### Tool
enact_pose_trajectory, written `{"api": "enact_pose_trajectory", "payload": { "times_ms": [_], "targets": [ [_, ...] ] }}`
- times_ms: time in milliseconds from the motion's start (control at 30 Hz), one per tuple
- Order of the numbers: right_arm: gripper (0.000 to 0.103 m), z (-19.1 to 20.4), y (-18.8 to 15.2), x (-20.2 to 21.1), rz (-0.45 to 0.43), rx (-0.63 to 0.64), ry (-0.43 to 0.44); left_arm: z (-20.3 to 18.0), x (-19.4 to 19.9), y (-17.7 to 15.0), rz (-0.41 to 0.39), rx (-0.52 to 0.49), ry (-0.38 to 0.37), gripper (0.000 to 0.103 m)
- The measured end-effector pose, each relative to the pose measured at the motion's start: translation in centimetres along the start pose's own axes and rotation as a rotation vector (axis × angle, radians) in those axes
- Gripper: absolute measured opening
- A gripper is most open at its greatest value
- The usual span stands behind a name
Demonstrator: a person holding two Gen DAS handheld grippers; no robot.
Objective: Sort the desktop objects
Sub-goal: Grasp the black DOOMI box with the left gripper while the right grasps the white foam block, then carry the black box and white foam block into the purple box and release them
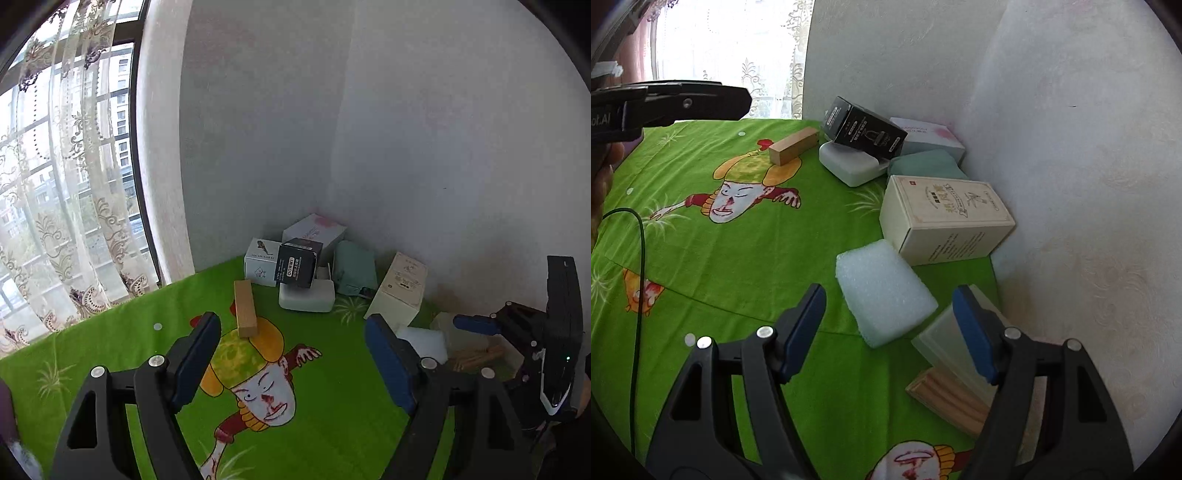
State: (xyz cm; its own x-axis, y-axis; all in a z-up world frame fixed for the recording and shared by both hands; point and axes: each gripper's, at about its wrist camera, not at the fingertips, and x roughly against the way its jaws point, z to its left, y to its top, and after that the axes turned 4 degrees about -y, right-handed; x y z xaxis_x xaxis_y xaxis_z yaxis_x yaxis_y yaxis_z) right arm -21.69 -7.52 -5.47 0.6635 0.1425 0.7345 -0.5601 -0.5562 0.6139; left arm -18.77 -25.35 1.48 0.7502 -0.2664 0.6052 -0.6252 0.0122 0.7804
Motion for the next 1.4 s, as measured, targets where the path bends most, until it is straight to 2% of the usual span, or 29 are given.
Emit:
{"api": "enact_pose_trajectory", "payload": {
  "times_ms": [133, 167, 200, 233, 567, 800, 867, 933, 1000, 1033, 1200, 1400],
  "targets": [
    [0.073, -0.1, 0.6, -1.8, 0.043, 0.03, -0.022, 0.0, -2.0, 0.7, 0.019, -0.037, 0.02, 0.081],
    [0.068, -0.2, 0.8, -1.9, 0.048, 0.008, -0.032, 0.1, -2.4, 0.8, 0.023, -0.037, 0.019, 0.081],
    [0.057, -0.4, 0.9, -2.0, 0.054, -0.019, -0.038, 0.2, -2.7, 0.9, 0.028, -0.035, 0.02, 0.081],
    [0.055, -0.5, 1.0, -2.3, 0.078, -0.05, -0.03, 0.3, -3.0, 1.0, 0.028, -0.034, 0.022, 0.081],
    [0.055, -0.7, 1.1, -2.2, 0.091, -0.459, -0.071, -0.2, -7.9, 2.6, 0.057, -0.085, 0.024, 0.082],
    [0.055, -0.1, 0.8, -1.7, 0.073, -0.556, -0.116, -0.2, -11.5, 4.0, 0.105, -0.104, 0.055, 0.081],
    [0.055, -0.1, 0.7, -1.6, 0.073, -0.56, -0.117, 0.1, -12.2, 4.2, 0.12, -0.091, 0.042, 0.077],
    [0.055, -0.1, 0.7, -1.6, 0.074, -0.561, -0.116, 0.2, -12.7, 4.3, 0.132, -0.089, 0.042, 0.052],
    [0.055, -0.1, 0.6, -1.5, 0.073, -0.561, -0.117, 0.1, -12.7, 4.3, 0.144, -0.084, 0.045, 0.041],
    [0.055, -0.1, 0.6, -1.5, 0.072, -0.565, -0.115, 0.1, -12.5, 4.3, 0.142, -0.079, 0.04, 0.04],
    [0.053, -0.2, 0.4, -1.3, 0.067, -0.584, -0.103, -0.2, -10.3, 4.3, 0.131, -0.055, 0.02, 0.039],
    [0.052, -0.3, -0.2, 0.3, 0.047, -0.607, -0.094, -0.5, -4.6, 3.2, 0.09, 0.0, 0.043, 0.039]
  ]
}}
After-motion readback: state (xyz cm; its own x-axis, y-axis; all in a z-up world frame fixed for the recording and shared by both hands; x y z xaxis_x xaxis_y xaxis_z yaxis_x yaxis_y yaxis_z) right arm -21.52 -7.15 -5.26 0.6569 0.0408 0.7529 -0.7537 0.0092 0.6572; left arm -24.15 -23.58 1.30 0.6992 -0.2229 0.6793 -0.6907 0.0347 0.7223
